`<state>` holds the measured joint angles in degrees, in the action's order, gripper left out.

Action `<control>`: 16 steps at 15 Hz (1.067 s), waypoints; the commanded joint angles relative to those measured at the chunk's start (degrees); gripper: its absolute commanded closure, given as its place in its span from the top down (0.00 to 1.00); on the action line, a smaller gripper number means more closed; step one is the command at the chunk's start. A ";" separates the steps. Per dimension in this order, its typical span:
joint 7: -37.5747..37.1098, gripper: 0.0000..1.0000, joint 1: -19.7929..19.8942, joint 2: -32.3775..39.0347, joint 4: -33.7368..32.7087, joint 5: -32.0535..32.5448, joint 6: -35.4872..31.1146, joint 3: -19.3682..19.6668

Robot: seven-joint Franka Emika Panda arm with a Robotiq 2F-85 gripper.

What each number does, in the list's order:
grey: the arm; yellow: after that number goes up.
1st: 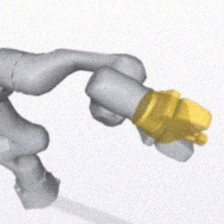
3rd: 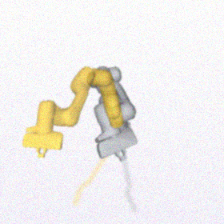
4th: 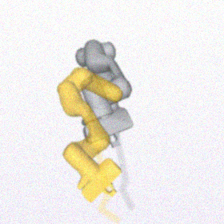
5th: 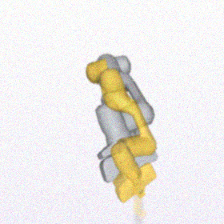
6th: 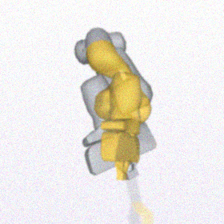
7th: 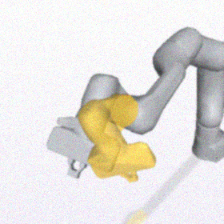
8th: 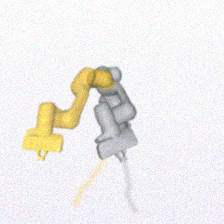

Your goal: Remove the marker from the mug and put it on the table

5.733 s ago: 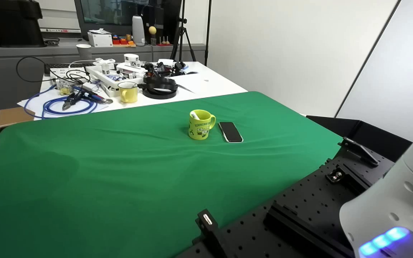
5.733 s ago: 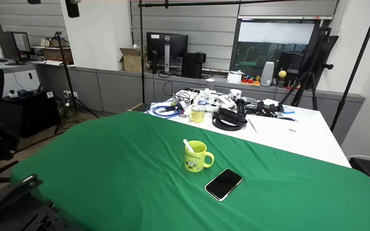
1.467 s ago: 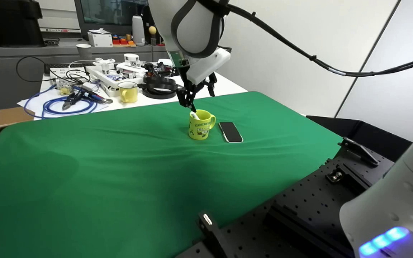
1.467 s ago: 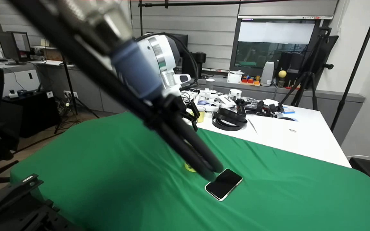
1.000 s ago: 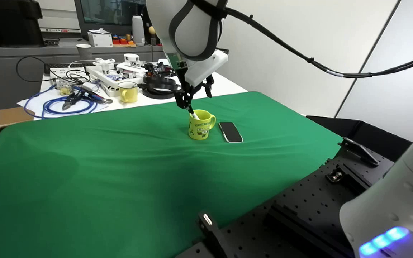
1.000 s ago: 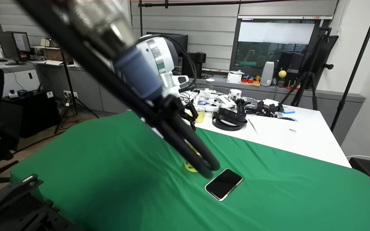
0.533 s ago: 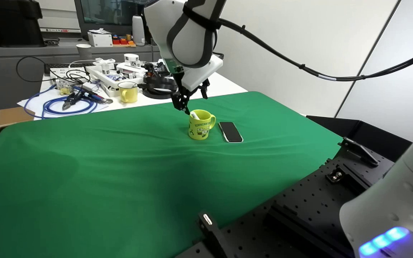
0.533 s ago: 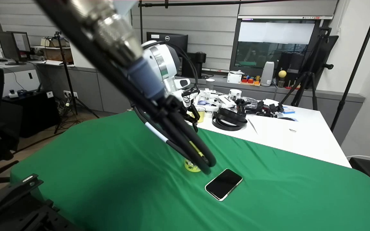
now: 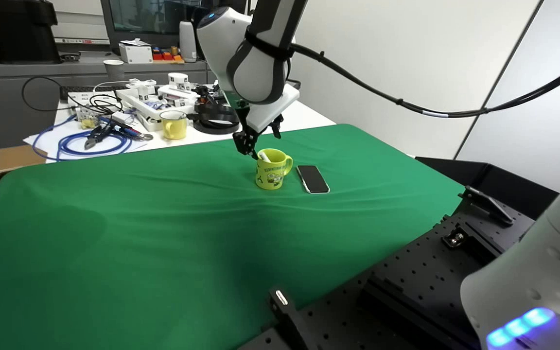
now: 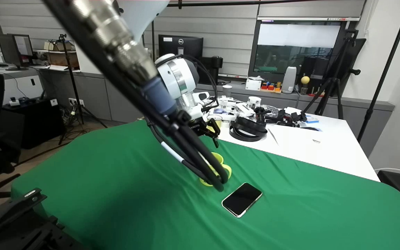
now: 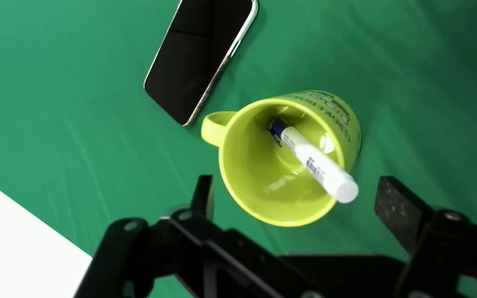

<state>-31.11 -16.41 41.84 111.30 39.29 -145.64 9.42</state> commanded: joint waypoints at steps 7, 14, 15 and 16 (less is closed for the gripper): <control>-0.57 0.31 -1.55 1.61 -2.76 -2.09 2.94 1.34; -0.37 0.04 -2.58 0.90 -3.89 -4.73 9.99 1.24; -0.23 0.05 -2.61 0.68 -3.93 -5.13 10.69 1.13; -0.19 0.05 -2.72 0.44 -4.10 -5.45 11.44 1.09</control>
<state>-31.09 -18.47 43.18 107.96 34.75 -137.53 10.14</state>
